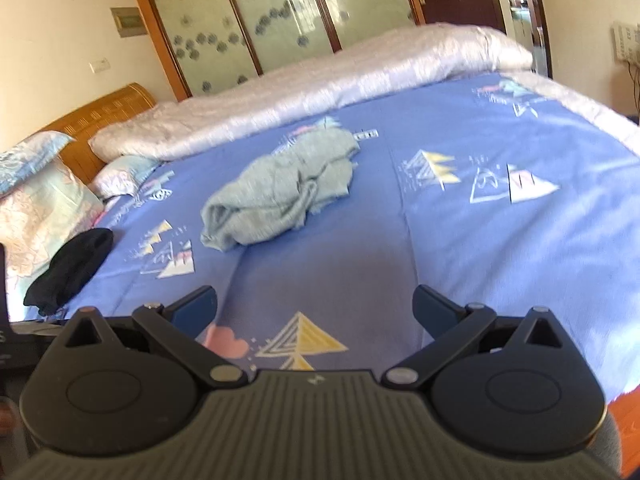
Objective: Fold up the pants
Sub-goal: 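Move both grippers toward the crumpled grey garment on the bed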
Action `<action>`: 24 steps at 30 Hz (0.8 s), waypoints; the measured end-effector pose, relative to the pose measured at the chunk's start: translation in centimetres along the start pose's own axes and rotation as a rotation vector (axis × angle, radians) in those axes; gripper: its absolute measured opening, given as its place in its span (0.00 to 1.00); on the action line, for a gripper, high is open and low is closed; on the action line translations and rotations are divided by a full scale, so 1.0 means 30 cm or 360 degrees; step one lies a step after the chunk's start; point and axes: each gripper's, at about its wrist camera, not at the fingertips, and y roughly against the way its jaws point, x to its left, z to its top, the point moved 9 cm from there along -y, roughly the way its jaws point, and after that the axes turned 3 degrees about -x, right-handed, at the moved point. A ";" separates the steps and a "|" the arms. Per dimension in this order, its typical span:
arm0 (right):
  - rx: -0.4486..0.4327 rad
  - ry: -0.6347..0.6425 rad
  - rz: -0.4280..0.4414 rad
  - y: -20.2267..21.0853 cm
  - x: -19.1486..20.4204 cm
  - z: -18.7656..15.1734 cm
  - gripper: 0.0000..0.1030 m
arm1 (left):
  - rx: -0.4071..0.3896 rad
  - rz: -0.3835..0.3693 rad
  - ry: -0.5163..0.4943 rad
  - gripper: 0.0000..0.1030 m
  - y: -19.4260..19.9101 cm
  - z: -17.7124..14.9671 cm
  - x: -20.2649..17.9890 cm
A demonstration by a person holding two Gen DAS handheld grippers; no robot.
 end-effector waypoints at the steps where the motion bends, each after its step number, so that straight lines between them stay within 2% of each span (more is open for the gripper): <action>1: 0.0004 -0.0002 0.0007 0.000 0.005 0.006 1.00 | 0.0004 0.0000 0.0004 1.00 -0.002 -0.003 0.003; 12: -0.0017 0.0024 0.0040 -0.009 0.048 0.013 1.00 | -0.0016 0.0044 0.0011 1.00 0.009 0.009 0.017; 24: -0.0122 0.0011 0.0022 -0.007 0.046 0.121 1.00 | -0.0177 0.0054 0.0013 1.00 0.065 0.156 -0.002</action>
